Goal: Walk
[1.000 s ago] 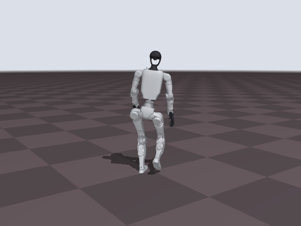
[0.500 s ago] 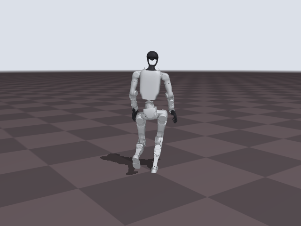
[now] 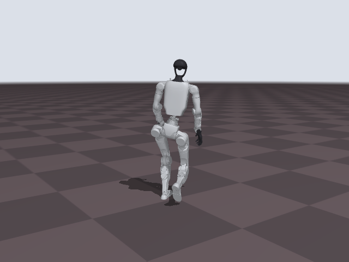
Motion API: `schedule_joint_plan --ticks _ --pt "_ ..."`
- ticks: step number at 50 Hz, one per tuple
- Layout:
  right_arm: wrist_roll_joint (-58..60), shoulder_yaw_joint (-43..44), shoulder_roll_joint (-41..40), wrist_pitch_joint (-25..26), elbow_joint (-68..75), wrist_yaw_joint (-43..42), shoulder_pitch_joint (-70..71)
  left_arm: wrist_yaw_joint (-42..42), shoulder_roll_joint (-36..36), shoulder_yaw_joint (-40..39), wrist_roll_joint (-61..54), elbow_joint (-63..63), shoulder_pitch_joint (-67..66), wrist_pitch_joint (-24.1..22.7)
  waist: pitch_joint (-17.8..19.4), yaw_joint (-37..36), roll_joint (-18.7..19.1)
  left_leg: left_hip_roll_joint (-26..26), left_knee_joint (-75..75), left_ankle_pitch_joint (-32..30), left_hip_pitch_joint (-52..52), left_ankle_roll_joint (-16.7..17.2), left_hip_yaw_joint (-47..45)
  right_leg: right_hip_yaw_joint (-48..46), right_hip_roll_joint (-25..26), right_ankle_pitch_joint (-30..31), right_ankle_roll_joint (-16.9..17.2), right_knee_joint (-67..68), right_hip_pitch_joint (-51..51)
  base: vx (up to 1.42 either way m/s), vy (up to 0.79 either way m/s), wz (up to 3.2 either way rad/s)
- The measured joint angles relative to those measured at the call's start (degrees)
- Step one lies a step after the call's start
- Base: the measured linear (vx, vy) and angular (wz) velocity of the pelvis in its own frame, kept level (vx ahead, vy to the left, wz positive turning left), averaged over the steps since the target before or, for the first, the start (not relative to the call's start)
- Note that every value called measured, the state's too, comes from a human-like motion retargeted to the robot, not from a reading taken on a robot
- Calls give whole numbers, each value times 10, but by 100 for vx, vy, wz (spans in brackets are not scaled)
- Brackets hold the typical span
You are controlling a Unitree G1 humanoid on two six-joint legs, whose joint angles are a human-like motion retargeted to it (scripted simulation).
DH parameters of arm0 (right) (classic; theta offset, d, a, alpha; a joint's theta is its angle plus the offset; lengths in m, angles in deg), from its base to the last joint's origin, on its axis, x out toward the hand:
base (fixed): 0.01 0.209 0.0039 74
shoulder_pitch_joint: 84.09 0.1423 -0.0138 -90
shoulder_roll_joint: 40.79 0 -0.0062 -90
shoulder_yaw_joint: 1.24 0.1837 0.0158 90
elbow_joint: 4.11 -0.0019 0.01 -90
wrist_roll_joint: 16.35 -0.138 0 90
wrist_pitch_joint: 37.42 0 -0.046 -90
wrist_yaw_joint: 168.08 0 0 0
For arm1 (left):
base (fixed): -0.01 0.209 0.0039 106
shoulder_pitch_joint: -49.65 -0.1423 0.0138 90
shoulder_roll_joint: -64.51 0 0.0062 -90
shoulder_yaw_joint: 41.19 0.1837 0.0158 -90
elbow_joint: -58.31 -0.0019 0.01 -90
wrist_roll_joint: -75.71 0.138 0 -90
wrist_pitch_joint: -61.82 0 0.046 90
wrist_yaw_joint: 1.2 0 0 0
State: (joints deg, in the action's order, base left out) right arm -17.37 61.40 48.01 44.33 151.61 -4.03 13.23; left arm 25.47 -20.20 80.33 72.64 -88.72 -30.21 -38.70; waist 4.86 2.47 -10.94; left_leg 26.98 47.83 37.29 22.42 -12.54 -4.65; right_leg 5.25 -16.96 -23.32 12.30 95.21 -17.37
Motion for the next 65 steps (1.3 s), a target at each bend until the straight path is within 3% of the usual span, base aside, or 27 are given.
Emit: schedule_joint_plan --ticks 5,8,12,17,19,20,22,24,26,30,34,38,42,44,46,50,53,57,60,65 --pt "-1 15 14 4 -12 -27 -21 29 -6 -23 -8 13 48 4 14 26 41 -37 -44 46 -111 10 26 -33 -14 -129 -67 -55 -139 3 4 -35" --pt "-12 27 18 7 -13 -33 -33 33 -4 -30 -10 15 67 0 15 27 66 -66 -77 59 -162 16 33 -49 31 -170 -66 -208 -195 2 -2 -43" --pt "-17 38 18 7 -9 -34 -42 26 0 -28 2 11 76 -7 -1 14 97 -112 -83 74 -193 29 38 -40 121 -171 -56 -395 -226 0 -3 -51" --pt "-18 28 14 2 2 -36 -49 10 13 -15 23 -17 32 -8 7 1 143 -183 101 102 -206 68 47 -67 202 -138 -86 -361 -182 -1 -6 -25" --pt "-19 21 13 -1 -1 -39 -42 5 14 -8 31 -33 7 -5 9 -10 173 -236 220 64 -189 102 48 -89 244 -139 -110 -340 -161 -1 -8 -35" --pt "-20 17 15 -2 -4 -40 -36 1 15 -5 35 -41 -5 -4 9 -17 201 -279 290 30 -168 125 53 -108 277 -135 -127 -354 -143 -4 -9 -37" --pt "-15 9 21 -4 -15 -43 -19 -1 16 2 44 -53 -23 3 11 -32 221 -324 403 -58 -111 148 57 -120 307 -147 -150 -361 -119 -6 -8 -27" --pt "-5 1 26 -5 -25 -49 3 -1 14 7 49 -59 -33 9 13 -47 220 -349 481 -90 -49 138 58 -117 317 -163 -162 -369 -93 -5 -7 -9" --pt "4 -6 30 -7 -34 -55 27 2 11 9 48 -60 -41 11 14 -61 208 -360 520 -73 13 112 54 -108 317 -179 -164 -381 -65 -3 -6 0" --pt "7 -12 32 -13 -59 -63 72 6 6 3 30 -49 -58 9 20 -80 181 -343 464 -8 114 73 36 -86 304 -207 -155 -406 -1 0 0 0" --pt "-6 -8 29 -18 -91 -64 99 2 9 -6 9 -38 -74 2 15 -85 163 -299 266 26 175 75 24 -70 285 -215 -142 -450 56 0 0 -4" --pt "-11 -4 24 -18 -107 -55 109 -5 12 -7 5 -31 -78 2 -4 -71 132 -221 52 24 189 81 25 -65 239 -224 -130 -468 80 0 1 5" --pt "-5 -7 12 -14 -92 -37 83 -9 12 6 16 -35 -70 4 -8 -62 102 -172 49 -8 169 66 13 -52 199 -247 -114 -396 101 0 0 0" --pt "3 -10 8 -11 -69 -25 61 -6 12 13 20 -39 -58 5 -4 -53 71 -132 65 -24 146 52 -1 -44 157 -244 -91 -332 115 5 5 26" --pt "8 -13 5 -8 -43 -12 38 1 11 18 24 -39 -45 6 0 -42 31 -79 56 -31 116 36 -16 -35 102 -209 -53 -253 121 5 5 34" --pt "15 -16 2 1 -3 6 1 23 4 17 34 -26 -14 7 6 -17 -15 -9 5 -22 44 10 -18 -16 21 -49 8 -80 67 -1 6 6" --pt "22 -9 6 7 9 -1 -15 44 -3 8 34 -16 16 8 14 1 -13 0 -29 1 -18 0 -3 -15 -22 -36 -15 3 -2 0 7 -21" --pt "18 5 13 12 12 -17 -27 66 -5 -12 24 -11 53 17 26 19 11 -18 -59 35 -94 2 16 -30 -42 -117 -66 -3 -93 1 5 -28" --pt "8 15 16 15 12 -25 -28 73 0 -25 18 -14 75 18 32 24 34 -40 -75 56 -137 7 26 -51 -20 -175 -81 -98 -149 1 0 -30" --pt "-5 22 19 15 6 -29 -24 67 4 -27 24 -23 92 10 21 12 71 -83 -111 65 -175 15 31 -54 71 -198 -65 -331 -212 -1 -2 -44"
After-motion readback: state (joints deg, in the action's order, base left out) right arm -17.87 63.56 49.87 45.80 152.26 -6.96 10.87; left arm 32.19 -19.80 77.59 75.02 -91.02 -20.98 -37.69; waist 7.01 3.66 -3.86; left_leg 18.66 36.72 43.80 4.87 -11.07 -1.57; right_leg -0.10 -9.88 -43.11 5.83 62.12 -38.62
